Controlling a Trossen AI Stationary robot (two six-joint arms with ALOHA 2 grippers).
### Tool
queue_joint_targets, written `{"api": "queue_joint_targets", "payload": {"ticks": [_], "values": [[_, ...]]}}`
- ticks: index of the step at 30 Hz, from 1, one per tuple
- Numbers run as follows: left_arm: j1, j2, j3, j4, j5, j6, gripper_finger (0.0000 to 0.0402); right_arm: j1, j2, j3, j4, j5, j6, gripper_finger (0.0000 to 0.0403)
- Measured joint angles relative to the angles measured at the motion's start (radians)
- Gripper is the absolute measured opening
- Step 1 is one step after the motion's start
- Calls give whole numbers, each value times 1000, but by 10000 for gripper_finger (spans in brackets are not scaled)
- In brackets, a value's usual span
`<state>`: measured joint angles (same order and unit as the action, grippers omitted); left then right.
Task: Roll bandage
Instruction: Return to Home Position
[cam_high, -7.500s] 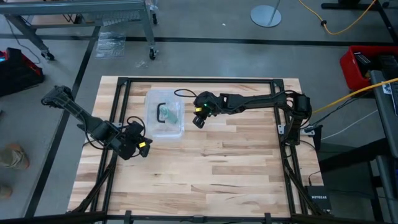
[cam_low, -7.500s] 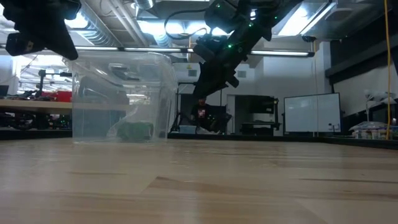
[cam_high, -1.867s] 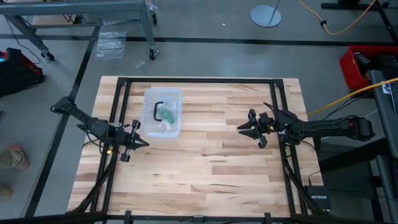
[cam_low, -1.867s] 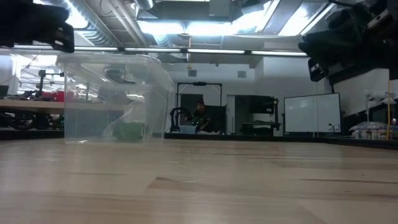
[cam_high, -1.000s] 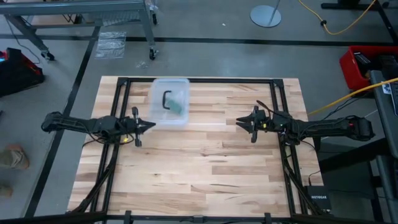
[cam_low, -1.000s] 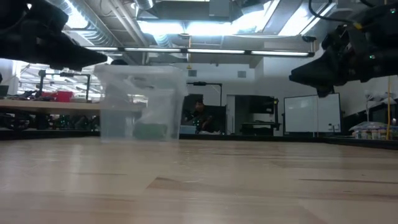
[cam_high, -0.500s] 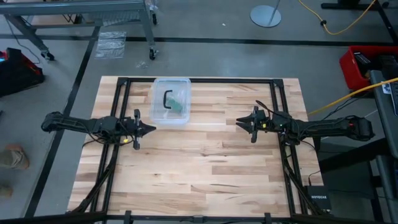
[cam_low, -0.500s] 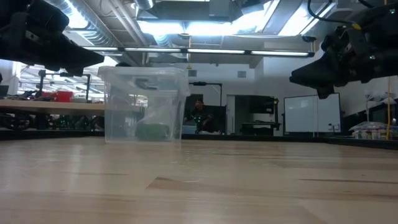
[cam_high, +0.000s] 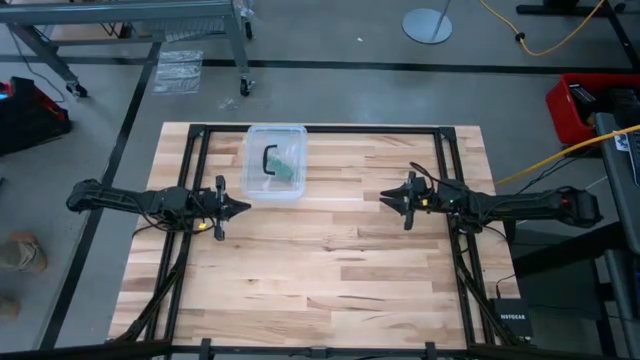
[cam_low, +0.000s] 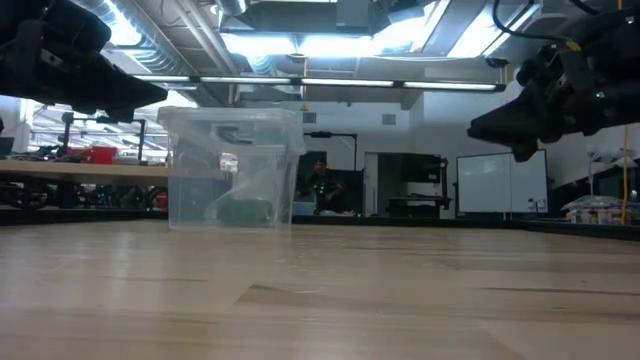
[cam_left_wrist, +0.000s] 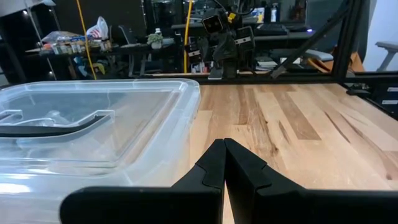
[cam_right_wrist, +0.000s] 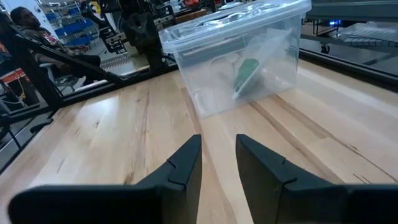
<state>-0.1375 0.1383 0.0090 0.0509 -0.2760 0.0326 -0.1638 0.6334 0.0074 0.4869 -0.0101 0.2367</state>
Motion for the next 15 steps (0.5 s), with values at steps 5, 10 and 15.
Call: {"api": "queue_joint_targets", "payload": {"ticks": [5, 10, 15], "values": [[0, 0, 0, 0, 0, 0, 0, 0, -74, 0, -73, 0, 0, 104], [0, -4, 0, 0, 0, 0, 0, 0, -183, 0, -171, 0, 0, 104], [0, -38, 0, 0, 0, 0, 0, 0, -289, 0, -254, 0, 0, 104]]}}
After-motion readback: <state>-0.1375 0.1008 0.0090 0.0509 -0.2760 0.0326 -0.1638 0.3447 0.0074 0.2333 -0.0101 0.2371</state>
